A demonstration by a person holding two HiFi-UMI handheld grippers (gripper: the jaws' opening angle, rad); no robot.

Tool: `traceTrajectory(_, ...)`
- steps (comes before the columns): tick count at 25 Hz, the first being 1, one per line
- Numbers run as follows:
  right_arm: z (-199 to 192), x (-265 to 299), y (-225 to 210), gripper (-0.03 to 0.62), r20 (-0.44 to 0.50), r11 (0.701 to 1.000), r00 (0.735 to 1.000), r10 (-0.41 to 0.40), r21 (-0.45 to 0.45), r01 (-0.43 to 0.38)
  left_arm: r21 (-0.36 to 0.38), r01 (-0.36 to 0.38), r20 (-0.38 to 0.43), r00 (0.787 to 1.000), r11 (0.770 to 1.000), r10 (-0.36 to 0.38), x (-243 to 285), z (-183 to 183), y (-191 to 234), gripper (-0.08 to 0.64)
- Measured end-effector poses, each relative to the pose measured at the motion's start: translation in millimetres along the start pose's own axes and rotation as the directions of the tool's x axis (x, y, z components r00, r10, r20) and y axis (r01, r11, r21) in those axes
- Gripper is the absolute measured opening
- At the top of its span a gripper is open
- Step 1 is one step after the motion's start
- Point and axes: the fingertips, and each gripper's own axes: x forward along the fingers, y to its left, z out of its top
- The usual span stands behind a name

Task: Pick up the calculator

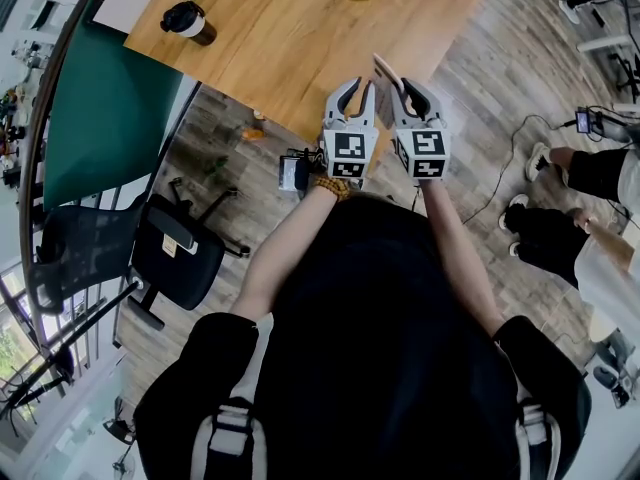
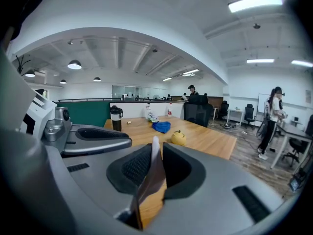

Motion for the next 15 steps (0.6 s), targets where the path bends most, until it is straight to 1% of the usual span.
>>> traceTrajectory(10,-8,4,0,0.077,-0.017,1.000,1.000,0.007,0.010,-0.007,-0.004,-0.009,-0.017,1.000,1.000,0.009,0,-6,3,0.079)
traceTrajectory(15,-15,3,0,0.077,-0.033,0.999,0.999,0.017,0.033,-0.016,-0.011,-0.004,-0.027,1.000,1.000,0.004,0,-10,1,0.079)
